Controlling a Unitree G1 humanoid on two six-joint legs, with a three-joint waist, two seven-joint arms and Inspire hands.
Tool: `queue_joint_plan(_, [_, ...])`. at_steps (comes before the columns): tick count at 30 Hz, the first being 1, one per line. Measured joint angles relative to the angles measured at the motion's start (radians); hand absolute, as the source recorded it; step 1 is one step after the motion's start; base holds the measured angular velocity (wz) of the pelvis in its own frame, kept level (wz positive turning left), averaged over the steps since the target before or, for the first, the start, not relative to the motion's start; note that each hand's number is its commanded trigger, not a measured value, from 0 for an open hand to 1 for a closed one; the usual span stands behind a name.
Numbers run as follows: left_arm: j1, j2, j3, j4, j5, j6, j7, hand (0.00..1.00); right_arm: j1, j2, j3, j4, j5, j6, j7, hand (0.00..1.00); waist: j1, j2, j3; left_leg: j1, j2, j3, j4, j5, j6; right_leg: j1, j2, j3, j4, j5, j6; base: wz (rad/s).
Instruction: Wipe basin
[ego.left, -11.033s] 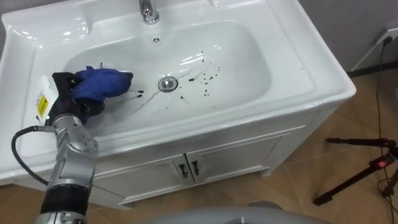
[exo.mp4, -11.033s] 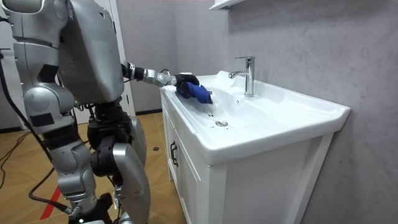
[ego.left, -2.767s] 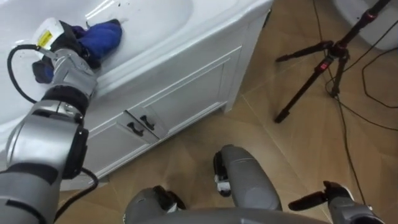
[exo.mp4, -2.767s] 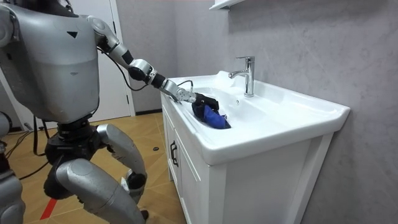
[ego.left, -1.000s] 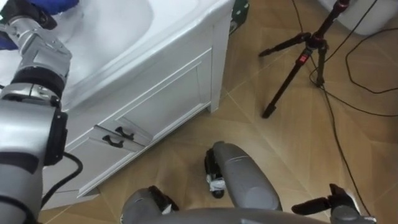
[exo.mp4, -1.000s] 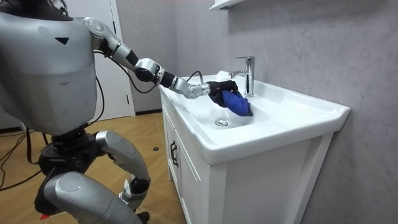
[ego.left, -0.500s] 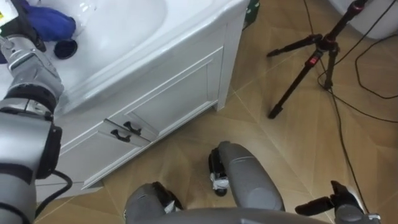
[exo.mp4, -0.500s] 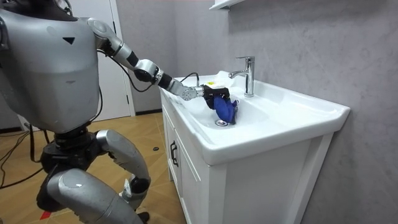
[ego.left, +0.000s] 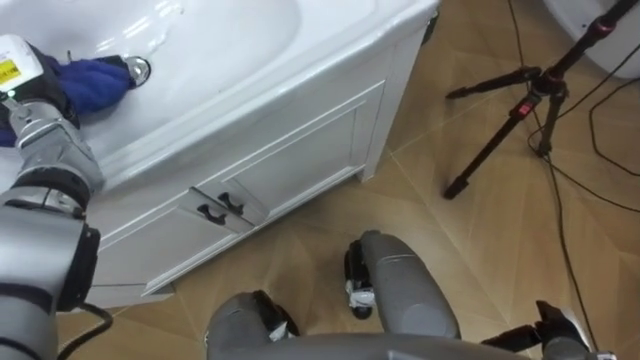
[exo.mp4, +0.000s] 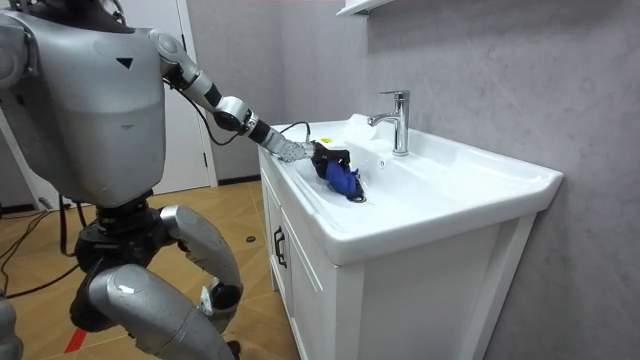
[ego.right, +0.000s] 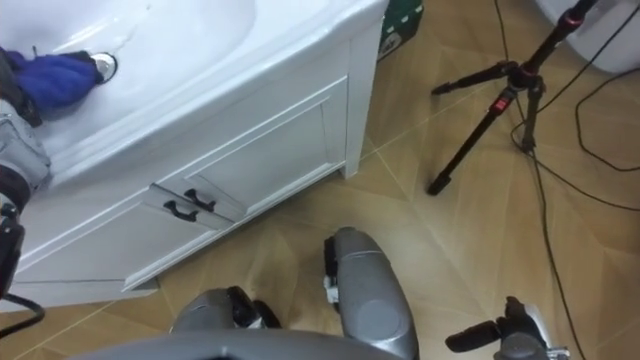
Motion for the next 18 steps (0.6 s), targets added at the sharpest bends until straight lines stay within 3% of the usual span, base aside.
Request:
queue_joint_plan(6, [0.014, 0.0, 0.021, 0.0, 0.027, 0.0, -0.004, 1.0, 0.007, 0.005, 0.0, 0.0, 0.0, 0.0, 0.01, 0.0, 0.027, -0.002, -0.0005, 0.026, 0.003, 0.002, -0.034, 0.004, -0.003, 0.033, 0.013, -0.009, -0.05, 0.018, 0.004, -0.04])
queue_joint_plan(14, [0.041, 0.0, 0.031, -0.001, 0.029, -0.009, 0.0, 1.0, 0.005, 0.005, -0.001, 0.002, -0.016, -0.007, 0.015, 0.0, 0.03, 0.001, -0.0019, 0.06, -0.005, 0.002, -0.057, 0.004, -0.004, 0.069, 0.004, -0.022, -0.074, 0.017, 0.012, 0.0])
queue_joint_plan(18, [0.08, 0.0, 0.034, -0.018, 0.066, -0.021, -0.001, 1.0, 0.008, 0.005, -0.002, 0.02, -0.078, -0.006, 0.015, 0.0, 0.029, 0.012, -0.0092, 0.09, -0.014, 0.001, -0.087, 0.005, -0.003, 0.105, 0.003, -0.03, -0.102, 0.019, 0.02, 0.02])
